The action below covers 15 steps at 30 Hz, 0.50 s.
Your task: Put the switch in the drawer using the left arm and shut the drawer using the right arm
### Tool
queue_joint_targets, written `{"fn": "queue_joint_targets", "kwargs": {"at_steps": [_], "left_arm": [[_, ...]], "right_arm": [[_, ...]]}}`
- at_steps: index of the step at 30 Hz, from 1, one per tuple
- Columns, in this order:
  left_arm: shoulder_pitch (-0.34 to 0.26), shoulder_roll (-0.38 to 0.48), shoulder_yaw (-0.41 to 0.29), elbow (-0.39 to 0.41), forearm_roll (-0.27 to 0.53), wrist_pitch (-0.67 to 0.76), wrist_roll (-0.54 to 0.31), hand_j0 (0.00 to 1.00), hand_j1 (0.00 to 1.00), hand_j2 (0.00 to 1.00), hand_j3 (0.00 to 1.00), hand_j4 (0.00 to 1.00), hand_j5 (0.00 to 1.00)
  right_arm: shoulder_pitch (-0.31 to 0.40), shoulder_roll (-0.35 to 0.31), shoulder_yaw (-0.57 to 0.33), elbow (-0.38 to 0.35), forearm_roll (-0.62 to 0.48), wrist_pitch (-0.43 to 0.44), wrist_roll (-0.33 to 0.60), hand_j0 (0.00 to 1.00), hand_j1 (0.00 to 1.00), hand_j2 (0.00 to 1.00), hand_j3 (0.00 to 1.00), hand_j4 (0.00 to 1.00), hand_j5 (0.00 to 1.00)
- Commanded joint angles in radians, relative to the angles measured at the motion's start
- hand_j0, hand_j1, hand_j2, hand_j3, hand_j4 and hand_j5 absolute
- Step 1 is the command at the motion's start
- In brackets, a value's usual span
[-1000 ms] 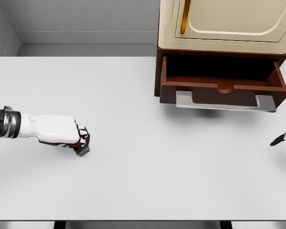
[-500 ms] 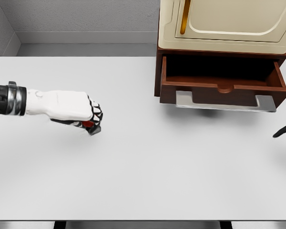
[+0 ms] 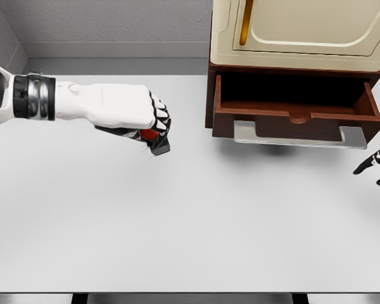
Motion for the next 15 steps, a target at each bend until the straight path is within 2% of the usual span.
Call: {"fn": "queue_joint_targets", "kwargs": {"at_steps": [1,9,15], "left_arm": [[-0.002,-0.044,0.005,0.000,0.016,0.003,0.001,0.35,0.35,0.35,0.35,0.35,0.35],[-0.040,-0.104,0.007,0.008,0.044,0.003,0.001,0.36,0.36,0.36,0.36,0.36,0.36],[-0.071,-0.234,0.005,0.011,0.056,0.003,-0.004,0.36,0.36,0.36,0.36,0.36,0.36]], "right_arm": [[-0.002,-0.006,0.011,0.000,-0.007,0.003,0.000,0.62,0.62,0.62,0.62,0.62,0.62],[-0.002,-0.009,0.031,0.000,-0.007,0.003,0.000,0.62,0.62,0.62,0.62,0.62,0.62],[-0.003,-0.009,0.046,0.000,-0.006,0.003,0.000,0.61,0.61,0.61,0.61,0.61,0.61]]}}
